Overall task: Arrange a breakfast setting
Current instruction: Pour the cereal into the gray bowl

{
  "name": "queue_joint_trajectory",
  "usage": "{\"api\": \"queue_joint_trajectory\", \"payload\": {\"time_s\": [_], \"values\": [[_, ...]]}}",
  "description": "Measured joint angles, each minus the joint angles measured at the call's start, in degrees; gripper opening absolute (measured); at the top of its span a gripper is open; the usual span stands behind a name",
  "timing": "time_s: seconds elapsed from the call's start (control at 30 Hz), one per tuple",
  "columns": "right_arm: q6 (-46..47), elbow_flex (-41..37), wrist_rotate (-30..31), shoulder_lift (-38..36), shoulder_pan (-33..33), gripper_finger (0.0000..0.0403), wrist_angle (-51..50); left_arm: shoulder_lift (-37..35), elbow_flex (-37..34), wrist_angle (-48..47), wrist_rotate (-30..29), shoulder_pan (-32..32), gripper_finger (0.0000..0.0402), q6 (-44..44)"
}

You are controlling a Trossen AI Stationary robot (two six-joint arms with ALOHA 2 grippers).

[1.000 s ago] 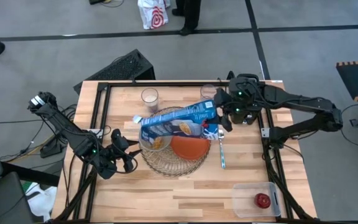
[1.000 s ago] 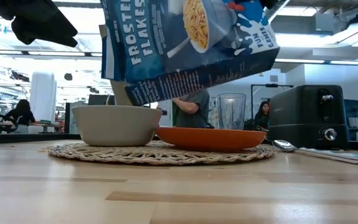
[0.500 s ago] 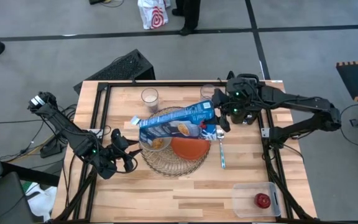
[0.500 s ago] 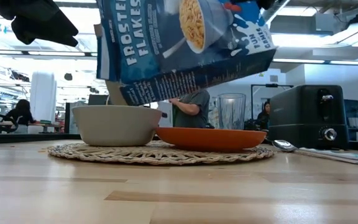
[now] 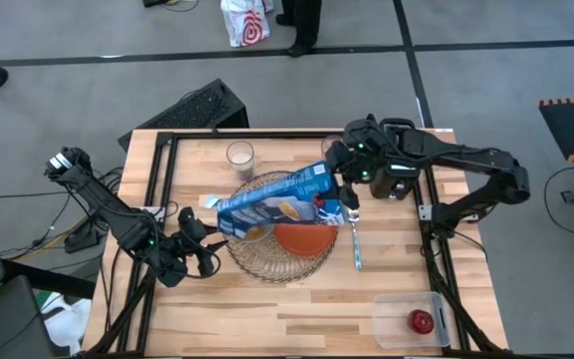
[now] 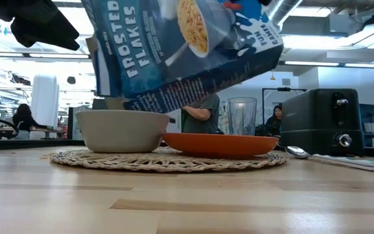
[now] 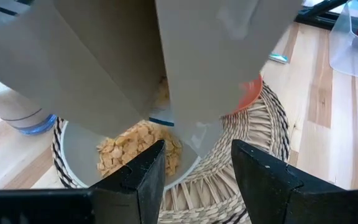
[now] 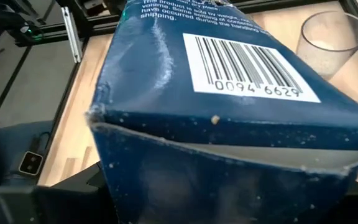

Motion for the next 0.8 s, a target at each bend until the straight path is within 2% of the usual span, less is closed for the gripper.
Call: {"api": "queue_joint_trajectory", "payload": {"time_s": [0.33,0.8], "values": [[-0.85,4.13,1.22,0.55,0.15,0.0305,-1.95,0.0,0.0,-0.33,0.01,0.0,0.0169,0.87],[-1.46,4.72,2.37,0.58,0.35,0.0305,-5.8,0.0,0.0,-0.2,-0.01,0.0,0.0169,0.57]]}}
